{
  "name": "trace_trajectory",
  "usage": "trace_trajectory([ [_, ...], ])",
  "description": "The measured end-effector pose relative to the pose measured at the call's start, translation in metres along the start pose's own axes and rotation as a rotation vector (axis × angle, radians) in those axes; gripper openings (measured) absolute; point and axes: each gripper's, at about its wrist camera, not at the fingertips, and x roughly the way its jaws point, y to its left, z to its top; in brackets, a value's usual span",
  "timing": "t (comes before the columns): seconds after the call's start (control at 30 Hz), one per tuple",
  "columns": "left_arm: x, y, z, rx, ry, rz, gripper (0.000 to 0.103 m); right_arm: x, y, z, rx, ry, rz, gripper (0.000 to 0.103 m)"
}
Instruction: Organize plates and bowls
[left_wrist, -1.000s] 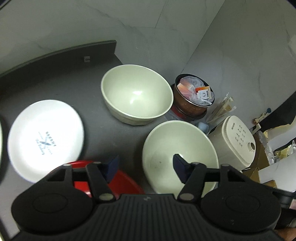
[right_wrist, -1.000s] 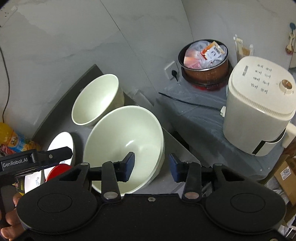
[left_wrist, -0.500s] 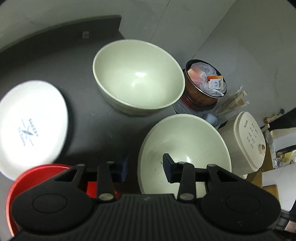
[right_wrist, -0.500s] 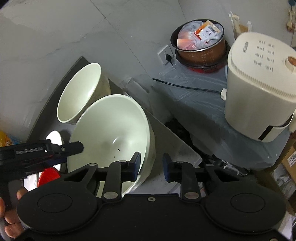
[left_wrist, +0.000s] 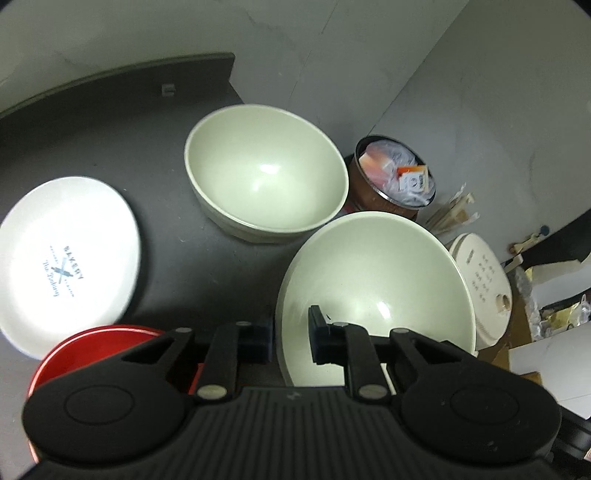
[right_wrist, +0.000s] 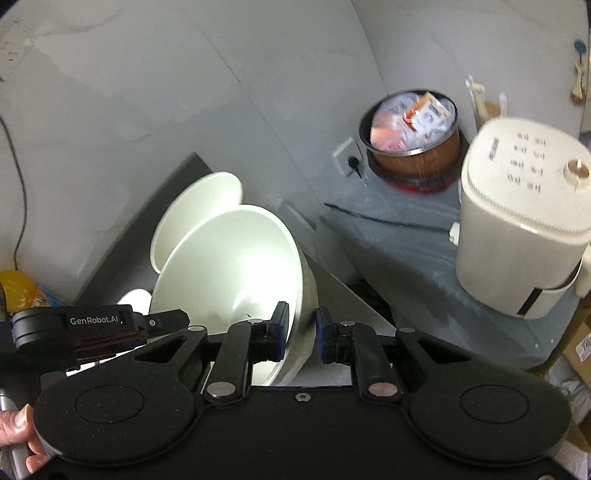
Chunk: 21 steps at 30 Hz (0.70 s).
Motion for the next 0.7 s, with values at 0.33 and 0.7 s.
trace_trajectory([
  [0.33, -0.065, 0.028, -0.004, -0.023, -0.113, -0.031, 0.004, -0.028, 0.039, -0.002, -0.051, -0.076, 0.055, 0.016],
  [0.7, -0.116, 0.067, -0.019, -0.051, -0.160, -0.011, 0.005, -0.041, 0.085, -0.026, -0.102, -0.087, 0.096, 0.016],
])
